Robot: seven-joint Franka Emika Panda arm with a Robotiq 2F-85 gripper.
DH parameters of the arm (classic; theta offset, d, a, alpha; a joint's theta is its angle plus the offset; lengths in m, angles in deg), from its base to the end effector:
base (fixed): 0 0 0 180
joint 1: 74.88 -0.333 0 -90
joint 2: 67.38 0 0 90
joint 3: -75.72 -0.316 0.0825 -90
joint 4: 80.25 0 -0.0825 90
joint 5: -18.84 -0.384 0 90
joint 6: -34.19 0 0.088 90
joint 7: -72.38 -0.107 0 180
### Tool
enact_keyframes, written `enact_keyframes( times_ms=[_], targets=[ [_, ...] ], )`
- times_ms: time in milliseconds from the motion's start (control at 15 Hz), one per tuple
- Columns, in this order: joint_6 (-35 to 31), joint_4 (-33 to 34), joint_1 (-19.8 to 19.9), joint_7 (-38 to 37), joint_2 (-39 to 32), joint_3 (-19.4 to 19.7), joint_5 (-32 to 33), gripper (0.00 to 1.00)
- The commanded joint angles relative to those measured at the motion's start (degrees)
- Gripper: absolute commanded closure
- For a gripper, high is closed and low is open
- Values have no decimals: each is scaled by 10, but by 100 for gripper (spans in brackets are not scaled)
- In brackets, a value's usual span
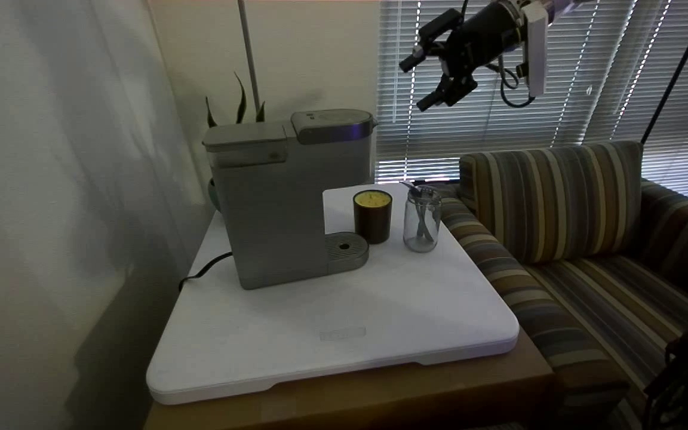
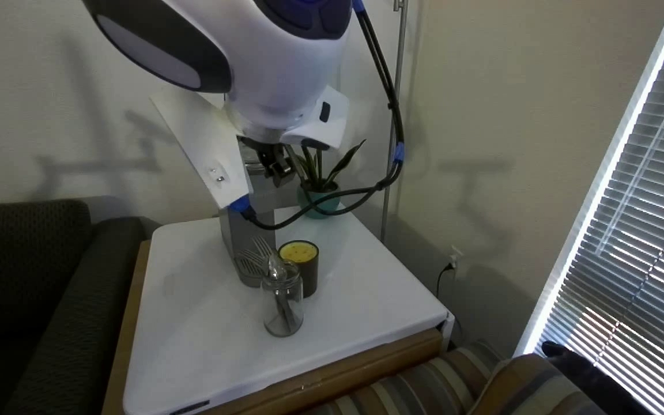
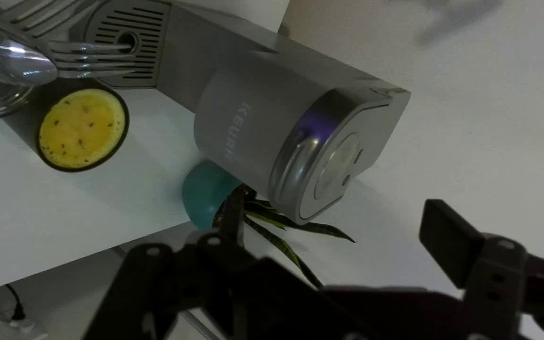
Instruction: Open the water reservoir lid on the Keurig machine
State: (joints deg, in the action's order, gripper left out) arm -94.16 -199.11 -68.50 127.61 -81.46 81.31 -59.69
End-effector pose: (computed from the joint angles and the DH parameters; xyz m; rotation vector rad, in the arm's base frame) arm 0.5827 -0.0927 0.3217 -2.2101 0.2389 -0.6021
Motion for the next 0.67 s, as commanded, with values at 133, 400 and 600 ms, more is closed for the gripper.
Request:
enact_keyframes(
  times_ms=[133, 400, 600],
  targets=[
    [-17, 14, -3, -29, -13, 0, 26, 50],
    [-31, 29, -11, -48, -22, -4, 42, 79],
    [-63, 49, -23, -76, -42, -8, 64, 97]
  ],
)
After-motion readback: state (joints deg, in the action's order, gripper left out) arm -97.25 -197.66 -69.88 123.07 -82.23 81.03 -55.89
